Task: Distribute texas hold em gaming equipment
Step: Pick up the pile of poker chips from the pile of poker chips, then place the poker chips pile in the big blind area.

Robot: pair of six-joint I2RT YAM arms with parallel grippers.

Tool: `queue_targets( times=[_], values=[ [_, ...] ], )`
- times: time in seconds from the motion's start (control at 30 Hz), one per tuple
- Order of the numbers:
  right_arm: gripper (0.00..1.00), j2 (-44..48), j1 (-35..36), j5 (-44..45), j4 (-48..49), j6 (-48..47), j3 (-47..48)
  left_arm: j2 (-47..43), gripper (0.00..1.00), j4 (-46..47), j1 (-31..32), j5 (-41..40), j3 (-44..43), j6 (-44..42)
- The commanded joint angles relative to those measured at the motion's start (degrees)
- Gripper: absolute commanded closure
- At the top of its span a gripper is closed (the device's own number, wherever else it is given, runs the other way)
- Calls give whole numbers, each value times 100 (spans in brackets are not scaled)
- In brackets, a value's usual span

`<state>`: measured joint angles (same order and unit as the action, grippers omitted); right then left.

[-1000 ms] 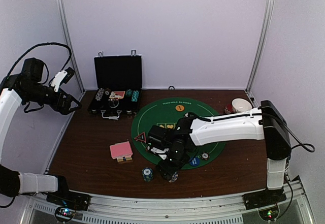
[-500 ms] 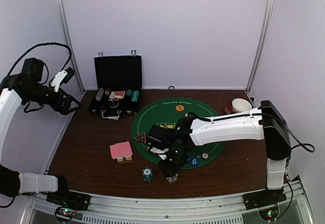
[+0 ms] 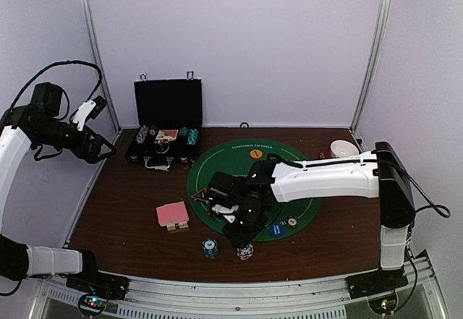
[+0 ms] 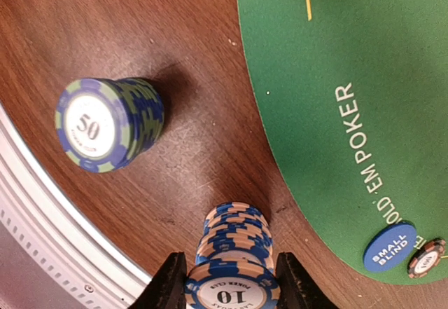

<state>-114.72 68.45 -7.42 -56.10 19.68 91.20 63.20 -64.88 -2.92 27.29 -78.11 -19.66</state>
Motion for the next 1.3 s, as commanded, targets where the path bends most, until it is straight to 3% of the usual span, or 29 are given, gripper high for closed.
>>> queue_targets(
  times=[0.0, 0.2, 0.5, 0.73, 1.03, 1.27],
  values=[
    [79, 339, 22, 289, -359, -17, 433, -58, 3, -27, -32, 55, -81, -82],
    [80, 469, -420, 524, -579, -70, 810, -52, 2, -28, -33, 62, -73, -84],
    [81, 133, -1765, 648, -559, -482, 1308, -73, 3, -39, -33, 60, -34, -124],
    [82, -812, -2678, 716, -525, -657, 2475, -36, 2, -41, -33, 103, -28, -117],
    [83, -2572, -3006, 544, -650, -566, 4549, 9, 2, -36, -33, 154, -36, -117],
    [82, -3129, -3139, 664, -366, -528, 4987, 72, 2, -38, -33, 154, 40, -98]
  ],
)
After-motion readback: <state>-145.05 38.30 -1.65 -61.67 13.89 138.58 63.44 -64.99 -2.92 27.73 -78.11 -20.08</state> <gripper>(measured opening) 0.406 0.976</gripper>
